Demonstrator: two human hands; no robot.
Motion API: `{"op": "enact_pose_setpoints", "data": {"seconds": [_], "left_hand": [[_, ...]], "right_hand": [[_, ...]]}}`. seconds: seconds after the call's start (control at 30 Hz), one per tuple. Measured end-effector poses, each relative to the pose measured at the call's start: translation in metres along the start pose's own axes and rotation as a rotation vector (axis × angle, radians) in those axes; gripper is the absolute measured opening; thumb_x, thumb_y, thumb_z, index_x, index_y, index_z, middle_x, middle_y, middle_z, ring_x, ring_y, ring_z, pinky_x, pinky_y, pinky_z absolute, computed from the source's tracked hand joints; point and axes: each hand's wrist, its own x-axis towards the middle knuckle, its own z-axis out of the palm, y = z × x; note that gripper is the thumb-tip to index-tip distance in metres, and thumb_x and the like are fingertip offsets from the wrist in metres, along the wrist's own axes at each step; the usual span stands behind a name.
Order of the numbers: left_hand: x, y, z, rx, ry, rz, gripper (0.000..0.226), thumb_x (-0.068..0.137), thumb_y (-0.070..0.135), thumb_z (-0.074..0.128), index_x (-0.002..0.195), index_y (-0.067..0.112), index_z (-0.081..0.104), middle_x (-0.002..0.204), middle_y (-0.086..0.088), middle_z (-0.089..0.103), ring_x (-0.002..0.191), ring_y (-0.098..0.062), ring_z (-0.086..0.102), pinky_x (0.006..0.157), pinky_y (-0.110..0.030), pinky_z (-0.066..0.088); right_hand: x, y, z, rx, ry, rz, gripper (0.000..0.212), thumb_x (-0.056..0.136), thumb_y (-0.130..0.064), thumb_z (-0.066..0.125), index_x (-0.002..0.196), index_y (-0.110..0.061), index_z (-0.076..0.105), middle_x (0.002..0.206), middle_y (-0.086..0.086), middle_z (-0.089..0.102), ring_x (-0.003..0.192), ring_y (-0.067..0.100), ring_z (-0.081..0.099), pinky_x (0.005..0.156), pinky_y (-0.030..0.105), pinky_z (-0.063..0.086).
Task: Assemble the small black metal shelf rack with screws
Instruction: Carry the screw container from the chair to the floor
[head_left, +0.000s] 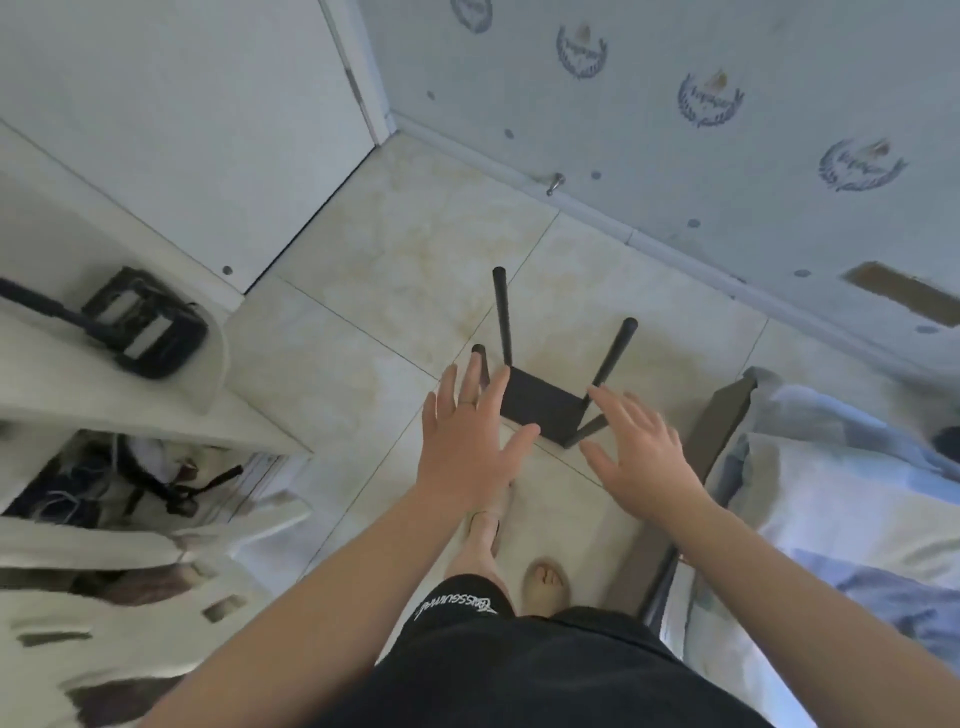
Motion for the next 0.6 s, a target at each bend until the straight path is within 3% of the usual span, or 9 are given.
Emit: {"op": "enact_pose_setpoints", "data": {"seconds": [0.13,0.37,0.47,0.6], "left_hand": [[-0.066,-0.009,-0.002,-0.029,0.106,-0.032,0.075,0.091,0.068,0.027,0.157,0.037,0.011,0.168,0.005,-0.005,0.153,-0.018,-0.013,0.122,-0.051,-0.001],[-0.166,-0.037,-0.03,-0.008,0.308,-0.13,0.075,0.091,0.068,0.026,0.158,0.036,0.015,0.169,0.006,-0.003,0.153,-0.018,-0.014,0.121,-0.05,-0.005],[-0.208,-0.053,-0.054,-0.031,0.452,-0.195,0.072,0.093,0.066,0.029,0.157,0.034,0.02,0.169,0.006,0.003,0.154,-0.018,-0.01,0.122,-0.05,-0.003],[-0.273,-0.092,-0.085,-0.073,0.671,-0.27,0.07,0.095,0.064,0.033,0.156,0.031,0.026,0.168,0.005,0.009,0.155,-0.021,-0.005,0.123,-0.052,0.002]], "right_hand": [[-0.037,-0.019,0.01,-0.127,-0.059,-0.162,0.068,0.103,-0.05,0.043,0.16,-0.038,0.009,0.168,-0.012,0.011,0.156,0.016,0.001,0.124,0.048,0.005],[-0.078,-0.098,0.02,-0.233,-0.092,-0.467,0.068,0.103,-0.051,0.04,0.161,-0.038,0.006,0.169,-0.015,0.007,0.156,0.015,-0.004,0.122,0.038,-0.008],[-0.094,-0.147,0.026,-0.248,-0.072,-0.623,0.067,0.103,-0.049,0.041,0.161,-0.037,0.01,0.168,-0.014,0.01,0.156,0.015,-0.001,0.122,0.037,-0.005],[-0.122,-0.22,0.044,-0.252,-0.028,-0.828,0.065,0.101,-0.041,0.049,0.16,-0.029,0.023,0.166,-0.008,0.024,0.156,0.019,0.011,0.125,0.043,0.009]]}}
